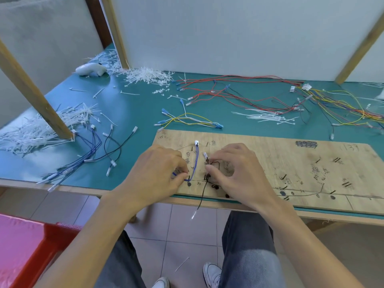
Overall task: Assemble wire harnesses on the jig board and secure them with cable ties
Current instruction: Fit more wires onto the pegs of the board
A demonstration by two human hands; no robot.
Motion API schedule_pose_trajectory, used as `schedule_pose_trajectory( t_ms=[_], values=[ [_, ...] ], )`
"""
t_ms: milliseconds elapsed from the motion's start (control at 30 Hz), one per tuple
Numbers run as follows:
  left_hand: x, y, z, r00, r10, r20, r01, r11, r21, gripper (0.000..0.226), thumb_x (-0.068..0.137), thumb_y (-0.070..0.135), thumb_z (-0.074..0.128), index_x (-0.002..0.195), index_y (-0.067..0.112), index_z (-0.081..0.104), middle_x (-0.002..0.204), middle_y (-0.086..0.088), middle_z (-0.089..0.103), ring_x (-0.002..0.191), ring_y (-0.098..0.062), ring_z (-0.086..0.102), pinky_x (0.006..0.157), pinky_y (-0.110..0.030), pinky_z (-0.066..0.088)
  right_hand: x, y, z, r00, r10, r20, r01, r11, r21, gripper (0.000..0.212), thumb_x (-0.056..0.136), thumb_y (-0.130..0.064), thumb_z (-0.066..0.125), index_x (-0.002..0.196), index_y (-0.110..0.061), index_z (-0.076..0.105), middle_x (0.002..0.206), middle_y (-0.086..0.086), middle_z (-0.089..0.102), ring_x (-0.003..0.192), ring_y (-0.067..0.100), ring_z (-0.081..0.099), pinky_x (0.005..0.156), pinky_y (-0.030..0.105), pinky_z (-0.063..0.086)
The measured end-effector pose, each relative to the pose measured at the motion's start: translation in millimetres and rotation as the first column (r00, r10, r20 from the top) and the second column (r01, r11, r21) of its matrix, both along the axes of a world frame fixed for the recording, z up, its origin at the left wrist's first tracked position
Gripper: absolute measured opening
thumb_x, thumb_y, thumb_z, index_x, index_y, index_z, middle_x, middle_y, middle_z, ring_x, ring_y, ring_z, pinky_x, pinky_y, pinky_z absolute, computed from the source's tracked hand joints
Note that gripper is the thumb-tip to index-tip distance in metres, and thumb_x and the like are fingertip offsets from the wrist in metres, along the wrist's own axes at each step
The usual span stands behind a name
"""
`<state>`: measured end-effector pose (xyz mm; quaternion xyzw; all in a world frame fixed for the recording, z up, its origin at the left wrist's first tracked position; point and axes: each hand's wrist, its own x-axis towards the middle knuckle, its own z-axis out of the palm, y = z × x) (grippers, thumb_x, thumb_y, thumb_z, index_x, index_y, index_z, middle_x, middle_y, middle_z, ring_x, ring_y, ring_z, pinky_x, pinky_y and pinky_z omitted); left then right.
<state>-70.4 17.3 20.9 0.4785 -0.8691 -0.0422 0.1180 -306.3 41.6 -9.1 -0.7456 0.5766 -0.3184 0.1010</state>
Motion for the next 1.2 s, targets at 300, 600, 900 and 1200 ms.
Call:
schedule_pose_trajectory(
  t_ms=[300,600,900,1200],
  values=[
    [-24,-50,21,0.97,0.128,-0.204,-0.092,0.98,0.178,0.02,0.077,0.033,0.057,0.08,0.031,0.076,0.07,0.022,0.069,0.074,0.0,0.067,0.079,-0.036,0.059,-16,-43,7,0.913,-0.201,0.356,0.177,0.979,0.098,0.016,0.096,-0.032,0.073,0.083,-0.027,0.08,0.074,-0.017,0.074,0.076,-0.001,0.068,0.065,0.009,0.045],
    [-87,-146,12,0.987,0.157,0.036,-0.154,0.986,-0.063,0.024,0.097,0.039,0.07,0.116,0.026,0.073,0.118,-0.003,0.067,0.123,-0.027,0.045,0.098,-0.041,0.042,-19,-53,-7,0.893,-0.238,0.382,0.217,0.971,0.098,0.02,0.097,-0.032,0.072,0.079,-0.025,0.079,0.071,-0.014,0.074,0.072,0.001,0.068,0.067,0.012,0.05],
    [-80,-162,6,0.986,-0.007,0.169,0.015,0.999,-0.045,0.024,0.095,0.042,0.07,0.112,0.026,0.068,0.115,0.005,0.067,0.123,-0.021,0.045,0.097,-0.042,0.038,-17,-54,-9,0.909,-0.222,0.353,0.21,0.975,0.073,0.019,0.096,-0.03,0.073,0.08,-0.023,0.078,0.073,-0.014,0.073,0.074,0.003,0.068,0.068,0.017,0.051],
    [-66,-153,25,0.971,-0.042,-0.235,0.014,0.993,-0.121,0.01,0.109,0.022,0.047,0.1,0.018,0.049,0.079,0.005,0.066,0.069,-0.03,0.055,0.063,-0.041,0.047,-18,-54,-8,0.916,-0.228,0.329,0.219,0.974,0.063,0.018,0.098,-0.033,0.071,0.082,-0.028,0.077,0.073,-0.019,0.071,0.074,0.0,0.067,0.067,0.013,0.049]
  ],
)
